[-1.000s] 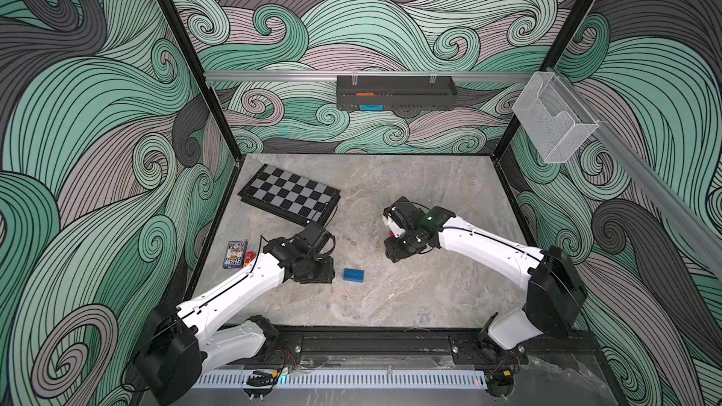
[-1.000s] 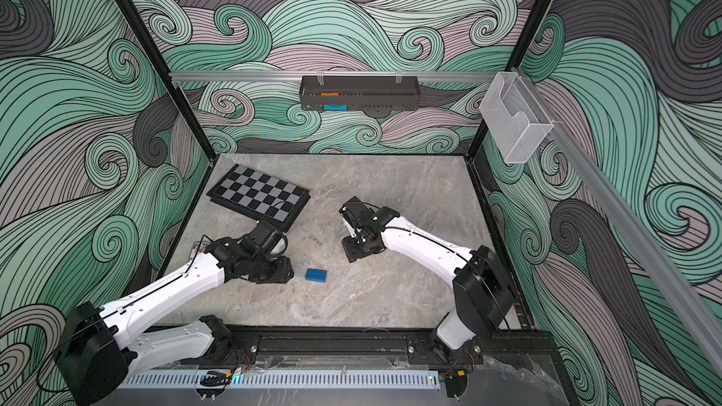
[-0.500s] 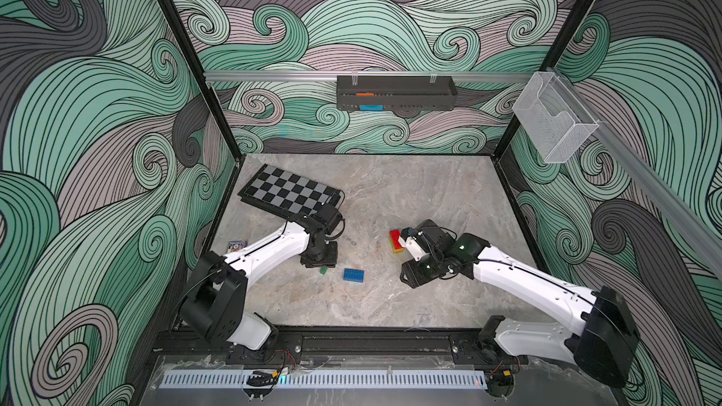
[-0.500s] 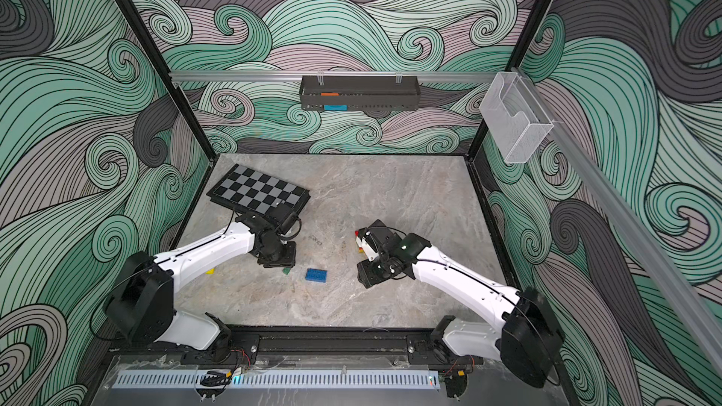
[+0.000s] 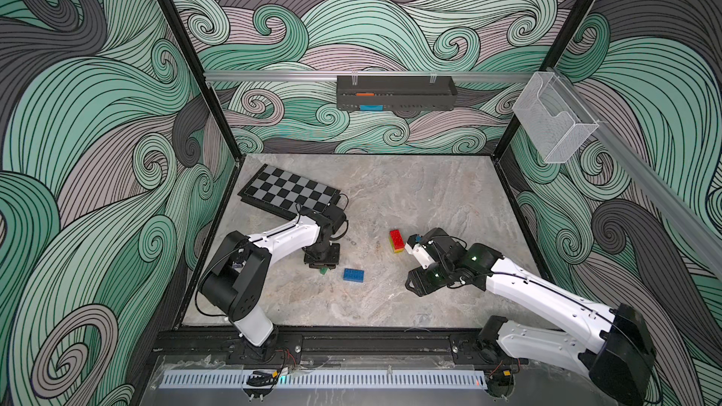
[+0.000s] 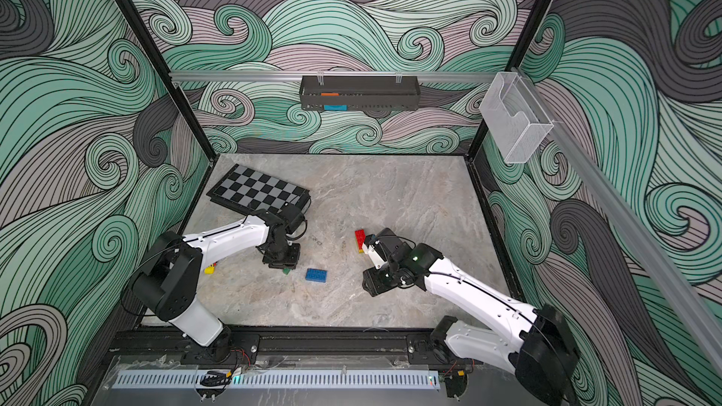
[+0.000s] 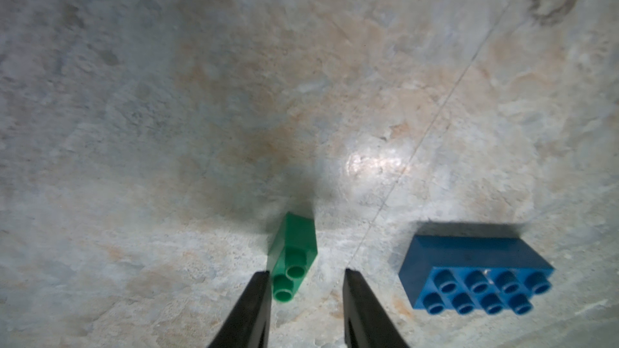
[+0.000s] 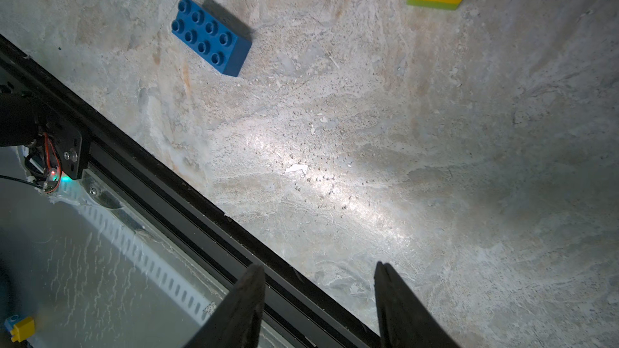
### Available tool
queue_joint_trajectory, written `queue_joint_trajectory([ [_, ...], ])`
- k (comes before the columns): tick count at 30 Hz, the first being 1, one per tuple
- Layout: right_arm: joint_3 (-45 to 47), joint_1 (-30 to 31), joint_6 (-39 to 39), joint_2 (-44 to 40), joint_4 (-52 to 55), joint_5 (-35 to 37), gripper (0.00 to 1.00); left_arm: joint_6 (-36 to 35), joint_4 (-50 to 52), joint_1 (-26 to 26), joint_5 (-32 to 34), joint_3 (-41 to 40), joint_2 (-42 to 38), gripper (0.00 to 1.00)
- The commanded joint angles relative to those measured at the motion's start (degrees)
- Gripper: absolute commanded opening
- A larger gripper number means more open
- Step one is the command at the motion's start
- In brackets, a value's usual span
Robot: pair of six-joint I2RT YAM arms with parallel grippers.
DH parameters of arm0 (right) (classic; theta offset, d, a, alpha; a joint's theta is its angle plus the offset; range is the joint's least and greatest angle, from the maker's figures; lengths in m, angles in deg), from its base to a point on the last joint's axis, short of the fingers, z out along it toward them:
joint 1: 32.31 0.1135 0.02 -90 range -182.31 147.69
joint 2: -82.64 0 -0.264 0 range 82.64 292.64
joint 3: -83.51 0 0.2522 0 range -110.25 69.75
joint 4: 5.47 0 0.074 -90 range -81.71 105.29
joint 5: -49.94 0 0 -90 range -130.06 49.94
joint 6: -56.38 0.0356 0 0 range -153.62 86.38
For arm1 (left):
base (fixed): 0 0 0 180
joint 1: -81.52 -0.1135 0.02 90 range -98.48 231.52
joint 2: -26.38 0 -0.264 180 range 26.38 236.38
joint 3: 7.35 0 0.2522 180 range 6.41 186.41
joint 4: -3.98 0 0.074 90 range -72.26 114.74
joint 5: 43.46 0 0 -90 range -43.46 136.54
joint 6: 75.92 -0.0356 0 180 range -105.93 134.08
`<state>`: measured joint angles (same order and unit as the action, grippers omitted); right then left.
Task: Assemble the number 5 with lego
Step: Pick up the lego brick from the center of the board.
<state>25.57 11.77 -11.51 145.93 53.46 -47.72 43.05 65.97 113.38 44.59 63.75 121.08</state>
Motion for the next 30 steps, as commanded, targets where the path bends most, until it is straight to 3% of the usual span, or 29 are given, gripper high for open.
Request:
queue_joint_trajectory([
  [1, 0.4, 0.2, 0.0, -0.7, -0.4, -0.9, 0.55, -0.6, -0.3, -0.4, 0.2, 0.5, 0.8, 0.39],
  [13, 0.4, -0.2, 0.1, -1.1, -0.7, -0.7, 0.55, -0.9, -1.4, -0.4, -0.2, -0.7, 2.0, 0.24],
  [30, 0.6, -0.7, 0.1, -1.6, -0.8, -0.6, 0.55, -1.6, 2.3, -0.4, 2.3, 1.9, -1.6, 0.30],
])
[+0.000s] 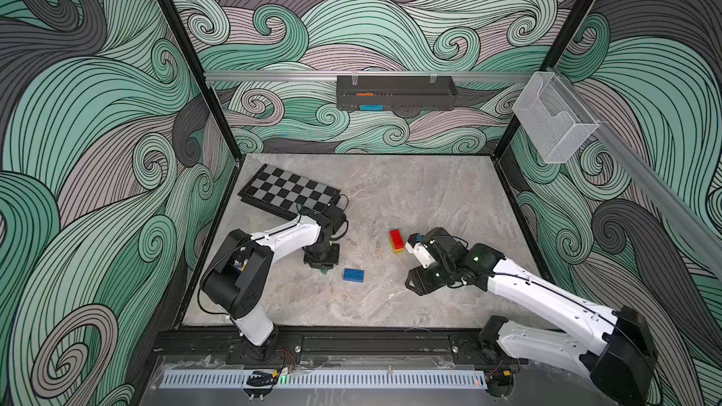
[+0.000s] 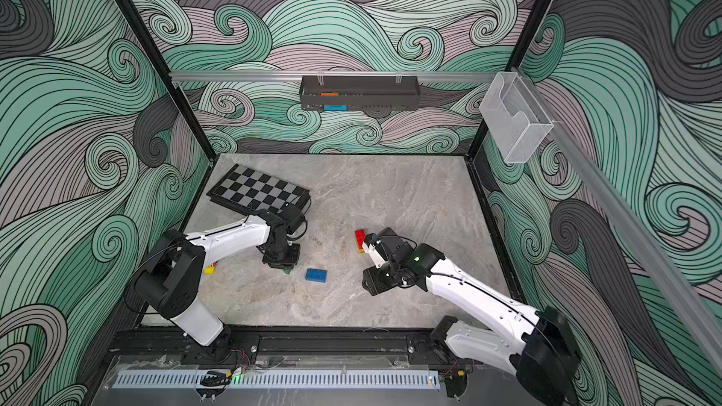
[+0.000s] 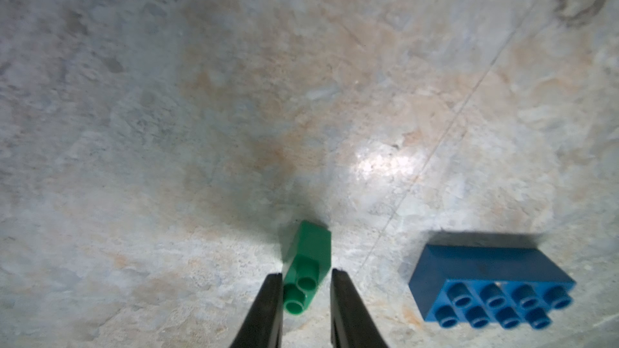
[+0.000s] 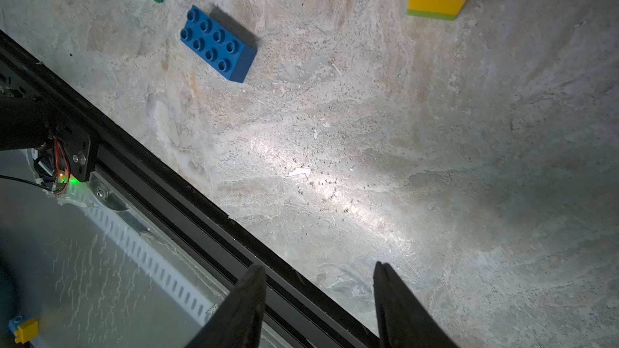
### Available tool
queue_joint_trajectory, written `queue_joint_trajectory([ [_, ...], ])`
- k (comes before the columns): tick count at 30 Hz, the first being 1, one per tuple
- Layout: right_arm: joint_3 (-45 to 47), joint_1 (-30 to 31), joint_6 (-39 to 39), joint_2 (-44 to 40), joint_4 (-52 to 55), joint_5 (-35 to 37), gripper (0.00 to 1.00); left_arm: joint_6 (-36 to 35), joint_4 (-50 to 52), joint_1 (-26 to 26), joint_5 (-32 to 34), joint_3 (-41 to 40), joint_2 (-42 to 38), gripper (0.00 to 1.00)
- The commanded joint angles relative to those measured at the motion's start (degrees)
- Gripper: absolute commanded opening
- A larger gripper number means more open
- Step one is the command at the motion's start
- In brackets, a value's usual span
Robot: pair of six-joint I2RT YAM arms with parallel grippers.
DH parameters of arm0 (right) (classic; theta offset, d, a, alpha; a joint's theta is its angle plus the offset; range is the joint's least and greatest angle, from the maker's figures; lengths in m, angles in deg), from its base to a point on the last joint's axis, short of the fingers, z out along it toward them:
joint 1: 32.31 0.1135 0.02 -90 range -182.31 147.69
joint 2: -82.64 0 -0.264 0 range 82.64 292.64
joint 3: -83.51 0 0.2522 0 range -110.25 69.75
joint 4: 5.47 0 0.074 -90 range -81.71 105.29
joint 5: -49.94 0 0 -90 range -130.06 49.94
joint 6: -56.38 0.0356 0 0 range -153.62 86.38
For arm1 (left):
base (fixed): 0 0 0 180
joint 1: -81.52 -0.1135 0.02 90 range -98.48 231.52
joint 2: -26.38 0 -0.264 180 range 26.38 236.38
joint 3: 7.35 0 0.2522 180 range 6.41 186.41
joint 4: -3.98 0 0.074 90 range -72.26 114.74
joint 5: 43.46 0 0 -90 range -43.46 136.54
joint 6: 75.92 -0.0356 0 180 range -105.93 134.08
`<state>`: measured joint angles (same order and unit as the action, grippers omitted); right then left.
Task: Assemble the number 5 with lego
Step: Pick up the lego brick from the center of the board.
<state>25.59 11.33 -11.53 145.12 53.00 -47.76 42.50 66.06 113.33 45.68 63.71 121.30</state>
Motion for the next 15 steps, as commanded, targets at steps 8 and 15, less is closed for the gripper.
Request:
queue_joint_trajectory([
  [8, 0.6, -0.6, 0.2, -0.6, -0.4, -0.6, 0.55, -1.5, 2.3, -0.3, 1.5, 2.4, -1.8, 0.36],
  [15, 0.7, -0.7, 0.3, -0.7, -0.5, -0.7, 0.55, -1.9, 0.8, -0.3, 1.5, 1.3, -0.3, 0.36],
])
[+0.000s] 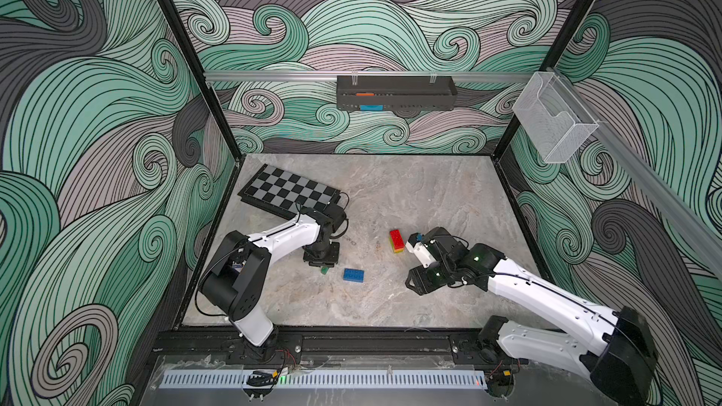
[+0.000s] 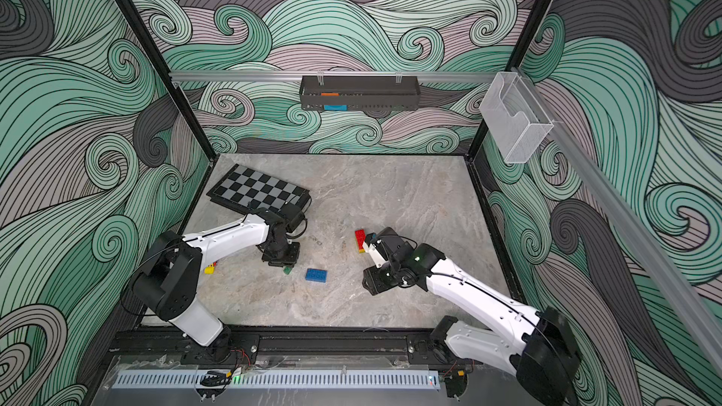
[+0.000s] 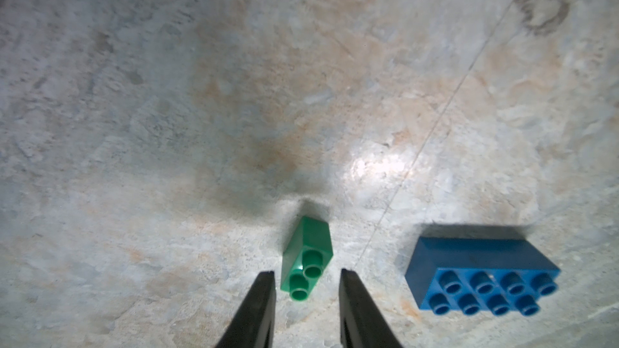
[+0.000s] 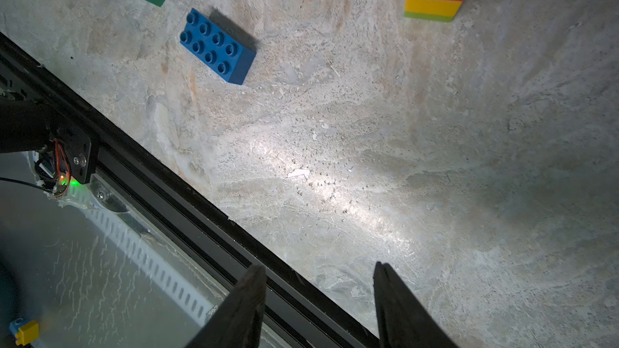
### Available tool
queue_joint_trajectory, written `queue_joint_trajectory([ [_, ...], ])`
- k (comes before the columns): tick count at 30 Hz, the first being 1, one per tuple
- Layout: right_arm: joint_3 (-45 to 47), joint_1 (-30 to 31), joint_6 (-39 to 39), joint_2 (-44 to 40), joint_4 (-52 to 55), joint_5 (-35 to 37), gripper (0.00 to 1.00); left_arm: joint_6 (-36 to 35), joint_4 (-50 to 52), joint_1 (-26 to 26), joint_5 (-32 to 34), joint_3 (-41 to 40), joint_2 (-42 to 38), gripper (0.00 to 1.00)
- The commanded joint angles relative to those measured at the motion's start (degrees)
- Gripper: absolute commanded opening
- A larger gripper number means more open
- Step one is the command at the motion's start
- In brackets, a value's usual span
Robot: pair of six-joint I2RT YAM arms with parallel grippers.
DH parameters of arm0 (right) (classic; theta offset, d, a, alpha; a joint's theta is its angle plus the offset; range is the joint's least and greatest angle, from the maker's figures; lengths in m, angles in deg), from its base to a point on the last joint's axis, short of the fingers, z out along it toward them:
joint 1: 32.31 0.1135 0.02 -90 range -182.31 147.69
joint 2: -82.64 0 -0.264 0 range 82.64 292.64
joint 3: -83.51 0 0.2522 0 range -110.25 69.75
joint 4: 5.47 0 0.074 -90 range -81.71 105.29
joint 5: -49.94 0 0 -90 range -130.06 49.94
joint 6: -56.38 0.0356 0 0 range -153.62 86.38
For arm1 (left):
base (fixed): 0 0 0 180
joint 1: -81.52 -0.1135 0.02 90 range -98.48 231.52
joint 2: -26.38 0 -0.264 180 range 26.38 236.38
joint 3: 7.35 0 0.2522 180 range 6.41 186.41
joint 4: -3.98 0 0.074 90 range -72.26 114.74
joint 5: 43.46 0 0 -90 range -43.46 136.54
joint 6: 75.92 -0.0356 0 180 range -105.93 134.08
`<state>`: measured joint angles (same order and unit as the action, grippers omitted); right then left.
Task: Assemble the number 5 with lego
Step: Pick up the lego brick from the center of the board.
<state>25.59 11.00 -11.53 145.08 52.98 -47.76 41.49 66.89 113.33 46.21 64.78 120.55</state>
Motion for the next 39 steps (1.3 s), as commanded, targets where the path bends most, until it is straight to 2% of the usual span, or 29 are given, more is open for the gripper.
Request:
queue_joint_trajectory([
  [1, 0.7, -0.4, 0.3, -0.7, -0.5, -0.7, 0.55, -1.0, -0.2, -0.3, 1.0, 0.1, 0.6, 0.36],
  [10, 0.6, -1.0, 0.1, -0.8, -0.4, -1.2, 0.55, -1.4, -0.9, -0.3, 1.0, -0.4, 2.9, 0.34],
  [20, 0.5, -1.9, -0.2, -1.2, -0.5, -1.9, 0.55, -1.4, -0.9, -0.4, 0.4, -0.9, 3.5, 0.25],
  [25, 0.6, -2.4, -0.3, -1.2, -0.7, -2.0, 0.55, -1.2, -0.7, -0.3, -0.2, -1.2, 3.2, 0.14],
  [30, 0.6, -2.8, -0.4, -1.4, -0.7, -2.5, 0.55, -0.5, 1.0, -0.2, -2.4, -0.2, 1.0, 0.04],
  [39, 1.0, -3.4, -0.7, -1.6, -1.4, -3.6, 0.55, 3.6, 2.8, 1.5, -9.0, 2.1, -2.3, 0.01],
])
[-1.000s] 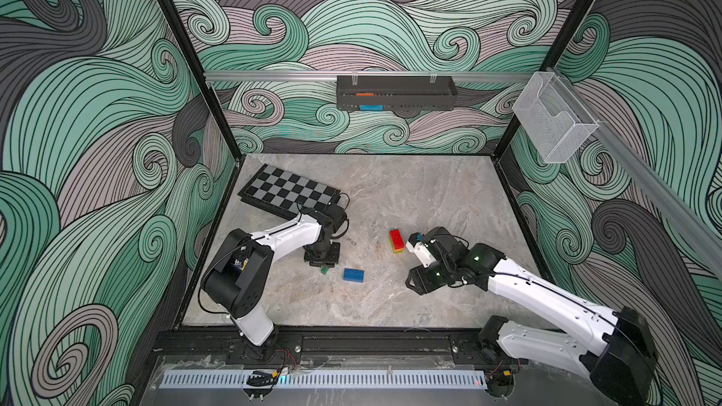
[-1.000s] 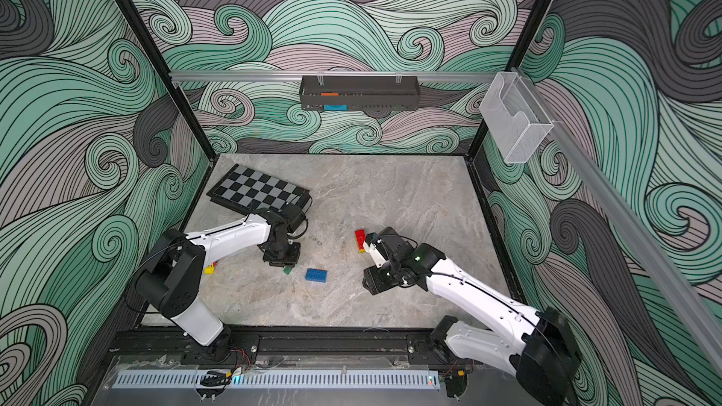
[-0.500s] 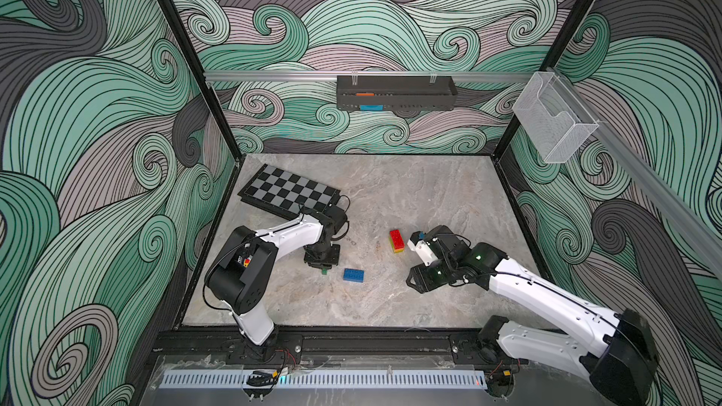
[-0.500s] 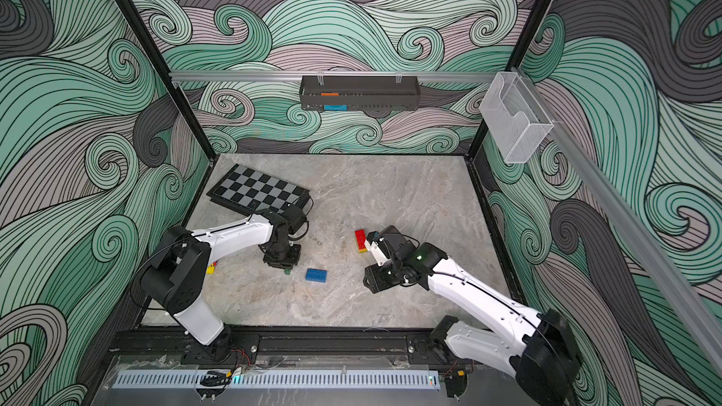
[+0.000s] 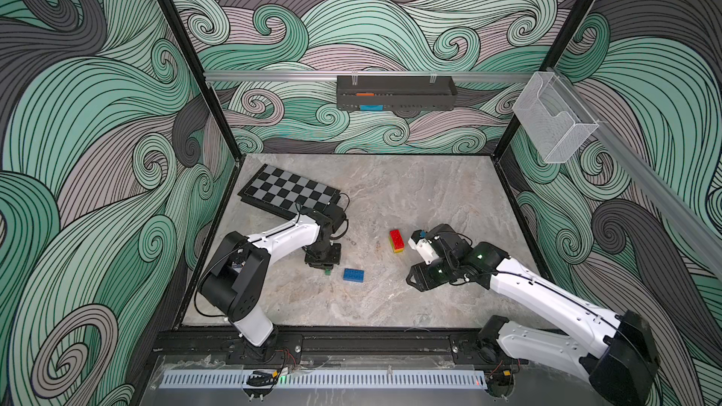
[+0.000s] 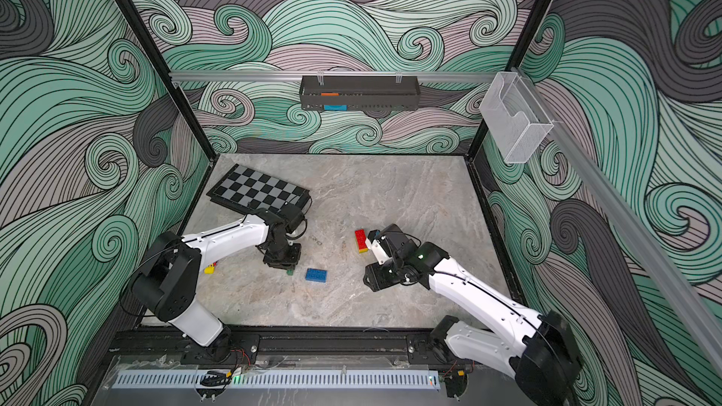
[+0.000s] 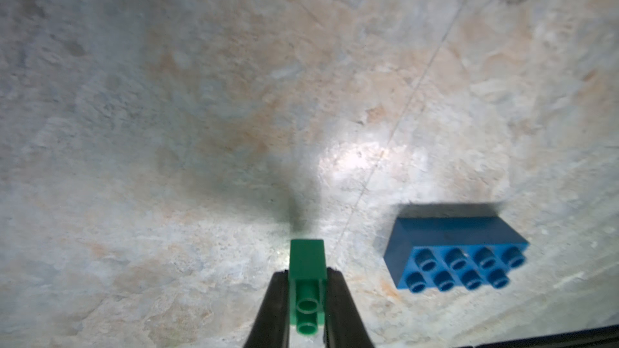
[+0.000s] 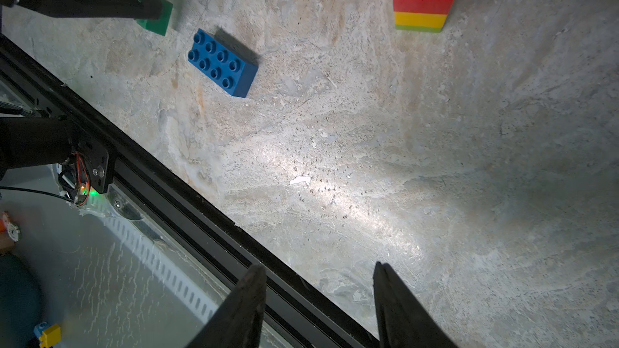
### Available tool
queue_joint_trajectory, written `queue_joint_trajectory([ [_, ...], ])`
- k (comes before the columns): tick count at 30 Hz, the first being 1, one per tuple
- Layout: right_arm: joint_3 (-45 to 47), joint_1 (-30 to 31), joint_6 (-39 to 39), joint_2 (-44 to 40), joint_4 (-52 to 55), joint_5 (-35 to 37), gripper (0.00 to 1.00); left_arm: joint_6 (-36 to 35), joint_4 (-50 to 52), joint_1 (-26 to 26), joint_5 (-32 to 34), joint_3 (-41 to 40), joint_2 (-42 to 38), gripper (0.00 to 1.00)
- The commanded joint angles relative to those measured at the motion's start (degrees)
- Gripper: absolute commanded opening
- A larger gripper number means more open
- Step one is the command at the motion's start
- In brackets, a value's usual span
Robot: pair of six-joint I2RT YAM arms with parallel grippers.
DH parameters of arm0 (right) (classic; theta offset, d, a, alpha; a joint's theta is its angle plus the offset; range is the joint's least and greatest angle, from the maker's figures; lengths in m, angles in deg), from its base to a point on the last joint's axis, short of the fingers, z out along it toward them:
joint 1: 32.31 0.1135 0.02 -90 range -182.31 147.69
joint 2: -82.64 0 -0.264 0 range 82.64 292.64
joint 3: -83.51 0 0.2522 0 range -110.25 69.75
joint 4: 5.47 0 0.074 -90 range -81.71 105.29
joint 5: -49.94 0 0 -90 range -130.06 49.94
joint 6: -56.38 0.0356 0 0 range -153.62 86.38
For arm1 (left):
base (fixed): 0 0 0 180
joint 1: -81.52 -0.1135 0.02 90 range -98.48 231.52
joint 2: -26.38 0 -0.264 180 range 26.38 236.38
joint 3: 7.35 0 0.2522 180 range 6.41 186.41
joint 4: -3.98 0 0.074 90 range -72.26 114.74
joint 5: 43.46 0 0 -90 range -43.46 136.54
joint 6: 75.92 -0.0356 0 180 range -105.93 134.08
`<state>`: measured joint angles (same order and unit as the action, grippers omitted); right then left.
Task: Assemble the number 5 with lego
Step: Pick up the lego brick from the center of the board, then assemble the lego brick with the lego brick.
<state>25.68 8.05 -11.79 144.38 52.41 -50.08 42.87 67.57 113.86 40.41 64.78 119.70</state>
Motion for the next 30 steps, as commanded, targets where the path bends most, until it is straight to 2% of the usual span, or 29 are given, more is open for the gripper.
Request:
queue_joint_trajectory([
  [1, 0.9, -0.5, -0.5, -1.0, -0.8, -1.3, 0.55, 2.6, 2.2, 1.4, -3.5, 2.3, -1.5, 0.01],
  [16, 1.4, -0.6, -0.1, -2.1, -1.1, -1.6, 0.55, 5.8, 1.4, 7.2, -4.3, 7.2, 3.3, 0.01],
  [30, 1.6, -0.6, 0.0, -2.8, -1.1, -1.4, 0.55, 5.8, 2.8, 8.0, -1.3, 7.9, 6.5, 0.01],
])
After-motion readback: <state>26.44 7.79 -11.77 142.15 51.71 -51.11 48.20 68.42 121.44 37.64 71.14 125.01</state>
